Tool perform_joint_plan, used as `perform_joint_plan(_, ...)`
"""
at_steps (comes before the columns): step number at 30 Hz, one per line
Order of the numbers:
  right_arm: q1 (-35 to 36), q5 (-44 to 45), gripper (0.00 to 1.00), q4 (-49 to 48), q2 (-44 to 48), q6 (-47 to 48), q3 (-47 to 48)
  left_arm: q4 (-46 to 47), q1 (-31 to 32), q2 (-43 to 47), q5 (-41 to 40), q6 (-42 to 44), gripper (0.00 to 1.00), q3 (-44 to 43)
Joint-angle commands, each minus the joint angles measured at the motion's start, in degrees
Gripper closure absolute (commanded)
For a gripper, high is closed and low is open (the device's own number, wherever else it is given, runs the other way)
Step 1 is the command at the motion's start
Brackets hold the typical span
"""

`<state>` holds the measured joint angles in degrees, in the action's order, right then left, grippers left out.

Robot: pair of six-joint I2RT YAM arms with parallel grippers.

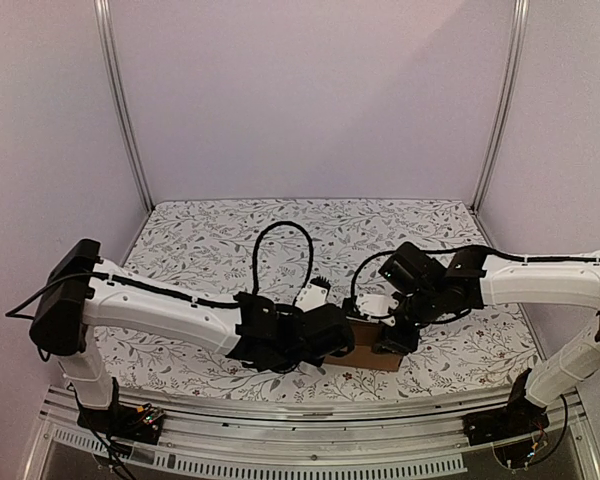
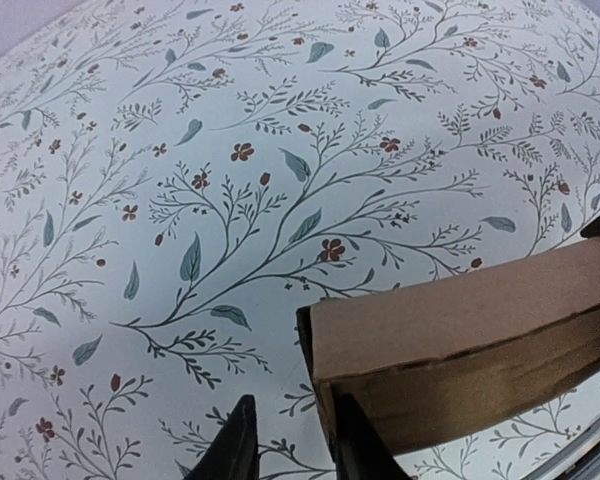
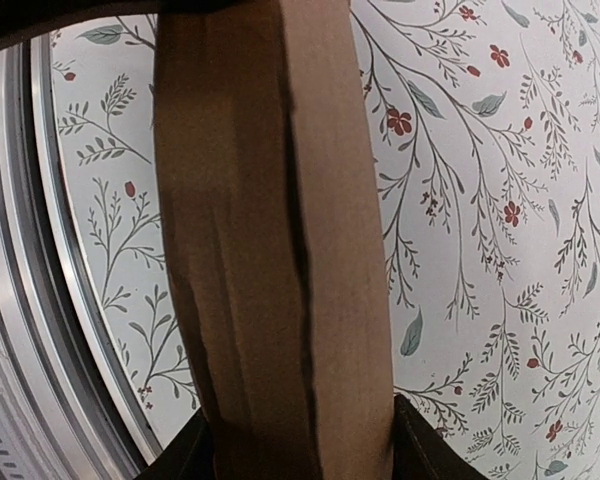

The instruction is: Fold the paper box

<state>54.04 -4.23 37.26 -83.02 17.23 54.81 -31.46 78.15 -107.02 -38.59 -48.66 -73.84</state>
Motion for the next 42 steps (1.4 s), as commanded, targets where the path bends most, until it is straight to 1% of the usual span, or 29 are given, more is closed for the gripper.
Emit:
perform_joint_plan(1, 0.85, 0.62, 0.50, -1.48, 0.86, -1.31, 0.04, -7.26, 1.84, -0.40, 9.85, 0.04, 0.68, 4.37)
perform_joint_plan(5, 1.20, 0.63, 0.50, -1.99, 0.67, -1.50, -0.05, -5.14, 1.72, 3.01, 9.96, 0.81, 0.61, 6.17)
perform_joint_plan(11, 1.30, 0.63, 0.51, -2.48, 0.96, -1.94, -0.14, 5.18, 0.27, 9.78, 17.62, 3.91, 0.55, 12.08)
perform_joint_plan(14, 1.40, 0.82, 0.51, -2.61, 1.17, -1.94, -0.22, 9.28, 0.08, 13.35, 20.89, 6.40, 0.50, 14.58)
perform_joint_plan(20, 1.43, 0.71, 0.52, -3.21, 1.67, -1.88, -0.65, 16.85, -0.93, 23.89, 27.09, 10.72, 0.29, 24.20)
perform_joint_plan(22, 1.42, 0.12, 0.53, -3.17, 2.34, -1.52, -0.67, 17.34, -1.72, 27.41, 27.55, 11.30, 0.22, 28.06)
perform_joint_plan(25, 1.56, -1.42, 0.54, -2.50, 3.81, -0.84, -0.58, 19.11, -2.39, 31.91, 27.07, 13.11, 0.14, 32.38)
perform_joint_plan(27, 1.64, -2.86, 0.55, -2.12, 4.76, -0.19, -0.51, 23.43, -3.19, 34.90, 29.02, 15.17, 0.07, 35.43)
perform_joint_plan(28, 1.76, -3.64, 0.55, -1.84, 5.55, 0.18, -0.45, 25.38, -3.71, 36.01, 30.24, 16.32, 0.02, 36.59)
perform_joint_plan(32, 2.73, -7.19, 0.55, -0.13, 7.64, 1.94, 0.28, 30.08, -6.31, 39.12, 33.74, 20.79, 0.00, 38.58)
perform_joint_plan(37, 3.82, -11.96, 0.55, 2.65, 9.83, 4.44, 1.26, 35.98, -7.51, 44.36, 37.66, 26.37, 0.01, 41.45)
perform_joint_plan(42, 4.57, -17.37, 0.55, 3.95, 11.26, 6.25, 2.33, 39.42, -8.21, 48.19, 45.09, 30.54, 0.00, 44.08)
